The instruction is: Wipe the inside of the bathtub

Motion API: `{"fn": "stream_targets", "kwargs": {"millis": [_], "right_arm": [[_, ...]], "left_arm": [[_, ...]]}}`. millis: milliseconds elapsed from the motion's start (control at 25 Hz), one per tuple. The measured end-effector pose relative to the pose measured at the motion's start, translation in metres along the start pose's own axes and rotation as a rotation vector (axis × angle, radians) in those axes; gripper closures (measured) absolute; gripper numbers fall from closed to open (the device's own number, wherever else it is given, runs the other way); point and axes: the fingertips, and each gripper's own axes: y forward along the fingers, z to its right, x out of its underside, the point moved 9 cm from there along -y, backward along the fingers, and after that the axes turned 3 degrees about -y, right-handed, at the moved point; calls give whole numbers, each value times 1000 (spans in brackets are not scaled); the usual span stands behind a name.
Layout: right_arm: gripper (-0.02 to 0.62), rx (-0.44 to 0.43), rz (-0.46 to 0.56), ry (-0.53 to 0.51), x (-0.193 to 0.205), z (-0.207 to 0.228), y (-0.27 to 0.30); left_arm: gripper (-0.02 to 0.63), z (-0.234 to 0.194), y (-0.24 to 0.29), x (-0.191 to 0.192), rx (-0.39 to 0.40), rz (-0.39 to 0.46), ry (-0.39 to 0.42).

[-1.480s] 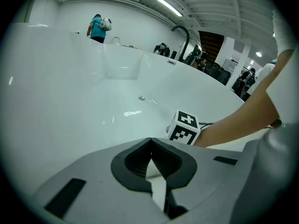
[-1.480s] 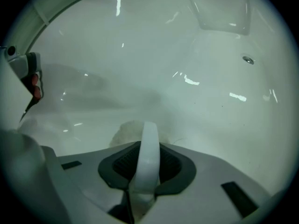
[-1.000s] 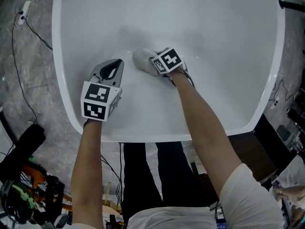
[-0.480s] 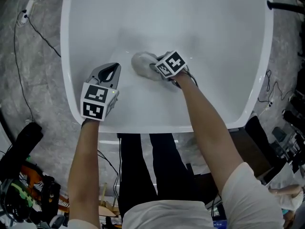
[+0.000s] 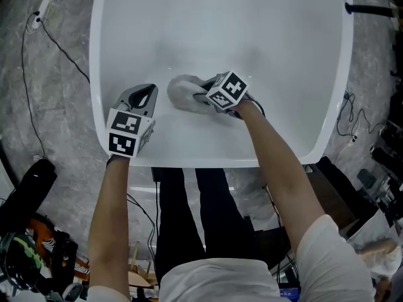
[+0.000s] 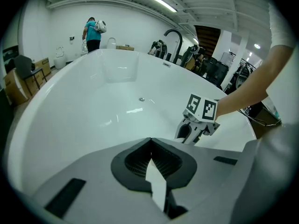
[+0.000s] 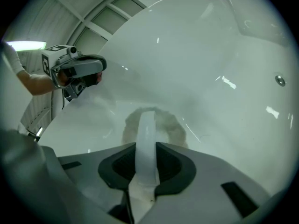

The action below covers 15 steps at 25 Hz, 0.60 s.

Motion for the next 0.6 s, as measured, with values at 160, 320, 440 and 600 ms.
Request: {"fn": "stream_targets", "kwargs": {"millis": [160, 320, 440, 600], "right_arm": [[500, -48, 0, -31, -7, -17, -3], [500, -127, 16, -50, -14, -38, -11], [500, -182, 35, -61, -19, -55, -19], [500, -231, 61, -79, -23, -77, -30]], "left_arm": [[595, -1, -8, 3, 1, -2, 4], [595, 3, -14, 3, 2, -1, 7], [595, 5, -17, 3, 3, 2, 6], [595, 7, -23, 3, 3, 7, 4]]}}
